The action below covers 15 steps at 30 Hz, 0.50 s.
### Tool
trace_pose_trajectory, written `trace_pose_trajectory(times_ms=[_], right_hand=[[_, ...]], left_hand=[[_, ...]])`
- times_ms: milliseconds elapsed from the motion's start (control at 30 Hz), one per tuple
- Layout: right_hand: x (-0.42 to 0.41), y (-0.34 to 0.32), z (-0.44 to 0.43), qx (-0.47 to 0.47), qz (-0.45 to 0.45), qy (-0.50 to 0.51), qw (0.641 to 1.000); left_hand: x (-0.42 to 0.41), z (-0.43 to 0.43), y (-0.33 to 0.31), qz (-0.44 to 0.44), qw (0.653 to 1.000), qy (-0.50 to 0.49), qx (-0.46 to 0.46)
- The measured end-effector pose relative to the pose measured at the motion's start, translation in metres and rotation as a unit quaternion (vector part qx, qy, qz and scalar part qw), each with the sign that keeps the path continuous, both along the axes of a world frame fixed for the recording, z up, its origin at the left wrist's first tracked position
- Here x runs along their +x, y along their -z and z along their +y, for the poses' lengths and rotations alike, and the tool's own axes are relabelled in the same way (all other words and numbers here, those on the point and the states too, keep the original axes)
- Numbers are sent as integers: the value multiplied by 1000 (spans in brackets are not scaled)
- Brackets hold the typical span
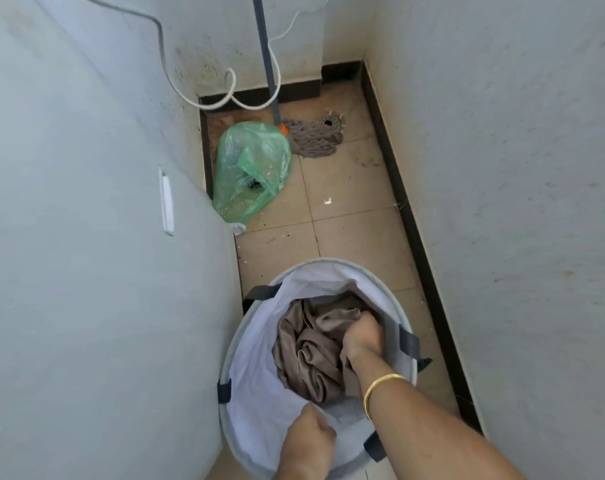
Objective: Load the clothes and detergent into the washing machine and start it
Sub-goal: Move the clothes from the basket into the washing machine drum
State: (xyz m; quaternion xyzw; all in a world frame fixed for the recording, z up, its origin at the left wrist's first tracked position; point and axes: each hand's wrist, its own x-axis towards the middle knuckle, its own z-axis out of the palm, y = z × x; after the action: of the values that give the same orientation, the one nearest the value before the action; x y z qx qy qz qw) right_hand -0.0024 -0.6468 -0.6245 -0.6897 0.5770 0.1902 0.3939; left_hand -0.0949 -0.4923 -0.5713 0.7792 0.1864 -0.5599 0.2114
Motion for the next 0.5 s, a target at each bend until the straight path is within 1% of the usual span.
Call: trace_pose_trajectory(times_ms=[67, 133, 200, 233, 267, 300, 367, 400, 433, 500], right_hand=[[-4, -49, 7, 11, -11, -26, 1000], [-15, -93, 11, 2, -31, -44, 999], [-29, -162, 12, 6, -80, -73, 994], [-36, -202, 13, 10, -103, -79, 992], [-42, -237, 11, 17, -126, -80, 989], [-47, -278, 9, 31, -145, -83, 986], [-56, -364, 5, 66, -176, -114, 976], [-61, -422, 5, 85, -186, -137, 969], [-67, -470, 3, 119, -229, -153, 954], [-72, -561, 6, 170, -281, -169, 929]], left_hand=[[9, 0, -35, -21, 998, -56, -12], [13, -1, -64, -38, 991, -126, -24], [22, -1, -107, -53, 975, -216, -30], [25, -1, -126, -48, 961, -271, -38], [32, -4, -150, -42, 943, -326, -58], [37, -6, -173, -20, 915, -395, -80], [36, -2, -214, 38, 856, -500, -124], [37, 1, -245, 64, 828, -531, -169], [34, 3, -261, 89, 804, -545, -219], [29, 16, -288, 96, 768, -560, -295]])
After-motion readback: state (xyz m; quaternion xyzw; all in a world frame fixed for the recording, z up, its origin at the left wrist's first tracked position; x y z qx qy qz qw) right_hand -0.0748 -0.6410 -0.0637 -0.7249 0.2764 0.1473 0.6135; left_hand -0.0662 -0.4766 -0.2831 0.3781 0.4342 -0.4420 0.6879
